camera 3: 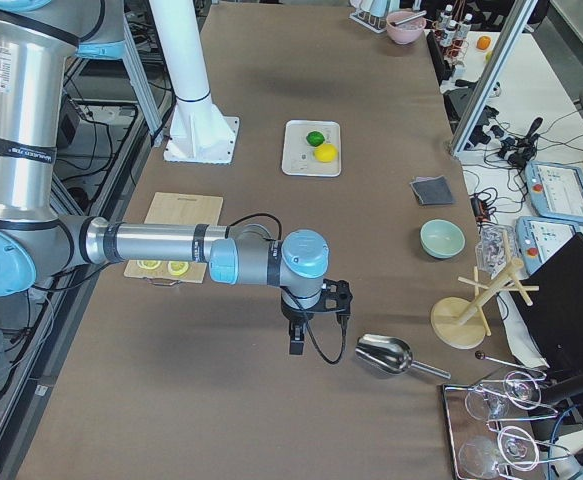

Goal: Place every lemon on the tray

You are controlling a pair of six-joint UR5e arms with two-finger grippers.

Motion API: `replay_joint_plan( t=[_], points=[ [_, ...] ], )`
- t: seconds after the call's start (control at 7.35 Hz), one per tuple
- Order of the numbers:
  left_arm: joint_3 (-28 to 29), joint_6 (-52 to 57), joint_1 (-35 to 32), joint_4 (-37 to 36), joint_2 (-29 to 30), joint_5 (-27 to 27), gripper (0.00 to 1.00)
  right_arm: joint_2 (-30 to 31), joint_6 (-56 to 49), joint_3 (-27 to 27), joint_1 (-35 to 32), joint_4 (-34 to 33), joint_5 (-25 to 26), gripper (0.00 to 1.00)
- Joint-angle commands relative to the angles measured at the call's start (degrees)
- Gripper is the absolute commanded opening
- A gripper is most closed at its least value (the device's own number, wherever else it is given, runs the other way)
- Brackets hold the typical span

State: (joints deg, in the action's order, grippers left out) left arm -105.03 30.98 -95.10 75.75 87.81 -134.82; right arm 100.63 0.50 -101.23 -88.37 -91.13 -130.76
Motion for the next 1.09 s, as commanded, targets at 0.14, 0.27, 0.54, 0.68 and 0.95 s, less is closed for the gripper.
replay_joint_plan(
  t=[0.14, 0.27, 0.54, 0.68, 0.95],
  points=[
    [0.0, 0.0, 0.1, 0.1, 0.0, 0.0, 0.99, 0.0, -0.1, 0.0, 0.3, 0.0, -0.5, 1.0],
    [0.3, 0.0, 0.1, 0.7, 0.0, 0.1, 0.99, -0.1, 0.0, 0.1, 0.3, 0.0, -0.9, 1.0],
    [0.4, 0.0, 0.2, 1.2, 0.0, 0.1, 0.99, -0.1, 0.0, 0.0, 0.6, 0.0, -1.0, 1.0],
    [0.4, 0.0, 0.2, 1.2, 0.0, 0.1, 0.99, -0.1, -0.1, 0.0, 1.0, 0.1, -1.0, 1.0],
    [0.4, 0.0, 0.2, 1.2, 0.0, 0.1, 0.99, 0.3, 0.0, 0.5, 1.9, 4.2, -1.1, 1.0]
  ],
)
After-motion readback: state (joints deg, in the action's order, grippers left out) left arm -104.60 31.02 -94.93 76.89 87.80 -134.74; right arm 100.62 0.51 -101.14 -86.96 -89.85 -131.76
